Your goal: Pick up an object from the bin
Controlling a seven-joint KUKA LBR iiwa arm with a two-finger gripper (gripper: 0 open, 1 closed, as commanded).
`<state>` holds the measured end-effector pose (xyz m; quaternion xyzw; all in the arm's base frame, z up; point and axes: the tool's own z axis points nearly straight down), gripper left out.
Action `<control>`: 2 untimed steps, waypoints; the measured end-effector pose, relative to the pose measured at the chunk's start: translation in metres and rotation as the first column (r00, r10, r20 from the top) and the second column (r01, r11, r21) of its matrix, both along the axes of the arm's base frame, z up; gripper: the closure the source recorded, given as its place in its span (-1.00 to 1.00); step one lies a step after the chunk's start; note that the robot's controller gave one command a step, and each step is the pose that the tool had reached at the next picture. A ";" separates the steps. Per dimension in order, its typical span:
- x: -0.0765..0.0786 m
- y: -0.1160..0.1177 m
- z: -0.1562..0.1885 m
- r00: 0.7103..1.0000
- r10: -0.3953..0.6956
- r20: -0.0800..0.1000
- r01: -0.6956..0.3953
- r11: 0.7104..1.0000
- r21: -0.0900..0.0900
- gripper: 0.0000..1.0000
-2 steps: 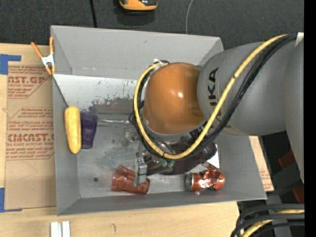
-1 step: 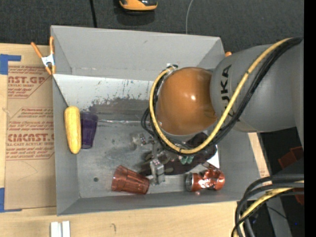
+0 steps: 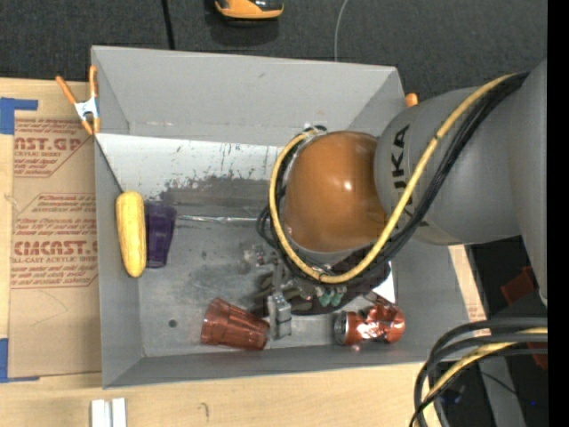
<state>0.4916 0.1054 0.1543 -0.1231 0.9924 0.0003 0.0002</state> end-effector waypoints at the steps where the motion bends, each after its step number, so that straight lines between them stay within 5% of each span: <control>1: 0.047 -0.040 -0.062 0.989 0.146 0.005 -0.146 0.989 0.000 -1.00; 2: 0.052 -0.068 -0.084 0.999 0.051 0.001 -0.051 0.999 0.002 1.00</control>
Offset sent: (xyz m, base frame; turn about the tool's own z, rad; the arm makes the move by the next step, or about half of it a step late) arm 0.0516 -0.0693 -0.0843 -0.0506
